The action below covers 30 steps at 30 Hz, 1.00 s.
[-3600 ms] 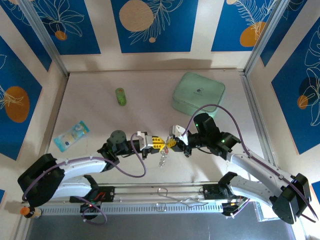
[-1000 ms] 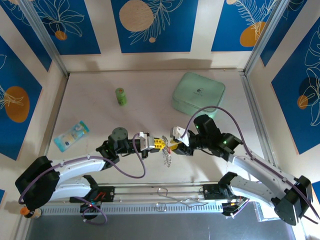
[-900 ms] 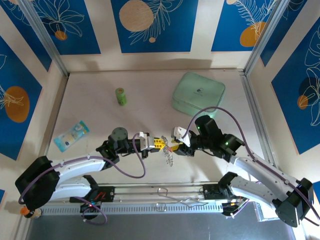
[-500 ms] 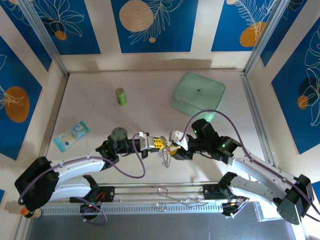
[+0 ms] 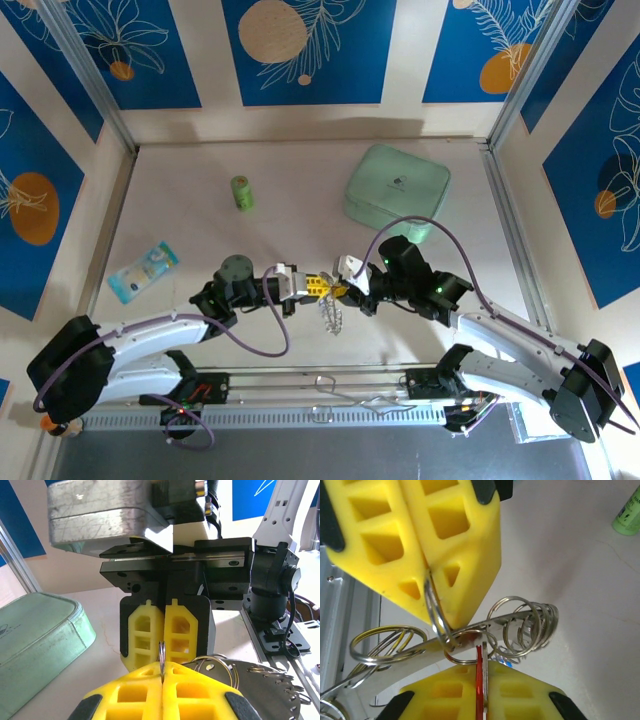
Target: Put the keys on the keyring
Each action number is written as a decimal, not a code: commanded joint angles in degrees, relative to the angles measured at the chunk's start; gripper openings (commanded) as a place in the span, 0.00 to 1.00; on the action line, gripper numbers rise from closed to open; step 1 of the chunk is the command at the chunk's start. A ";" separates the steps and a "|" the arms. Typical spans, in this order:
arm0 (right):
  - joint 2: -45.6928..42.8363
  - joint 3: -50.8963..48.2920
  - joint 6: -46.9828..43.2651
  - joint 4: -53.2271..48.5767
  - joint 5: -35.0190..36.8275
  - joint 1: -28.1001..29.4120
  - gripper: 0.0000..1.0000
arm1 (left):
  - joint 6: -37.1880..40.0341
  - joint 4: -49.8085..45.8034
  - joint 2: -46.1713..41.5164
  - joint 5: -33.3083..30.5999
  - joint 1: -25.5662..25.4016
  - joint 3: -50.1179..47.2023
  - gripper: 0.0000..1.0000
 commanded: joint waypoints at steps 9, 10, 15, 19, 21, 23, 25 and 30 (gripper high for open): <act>-1.78 3.92 -2.80 -3.81 -0.02 0.02 0.04 | 1.35 -1.29 -2.06 -1.45 -0.36 -0.98 0.00; -1.99 4.04 -2.91 -3.93 0.22 0.02 0.04 | 1.45 -1.64 -2.18 -1.79 -0.34 -0.98 0.00; -2.25 4.93 -4.52 -6.30 1.59 0.02 0.03 | 2.31 -3.94 -2.71 -3.11 -0.31 -0.98 0.00; -2.85 5.59 -5.44 -7.77 2.71 0.11 0.03 | 2.90 -5.42 -3.64 -4.42 -0.31 -1.24 0.00; -2.91 5.81 -5.81 -8.12 2.97 0.19 0.03 | 3.77 -7.31 -3.97 -5.52 -0.31 -1.03 0.00; -2.78 6.29 -6.07 -8.41 3.11 0.37 0.02 | 5.29 -10.33 -4.36 -6.71 -0.32 -0.42 0.00; -2.47 6.70 -6.39 -8.50 3.31 0.70 0.02 | 6.38 -12.10 -4.71 -7.07 -0.31 -0.10 0.00; -1.34 8.03 -7.30 -9.09 4.47 1.55 0.02 | 4.70 -11.04 -5.61 -9.16 -0.31 -1.18 0.28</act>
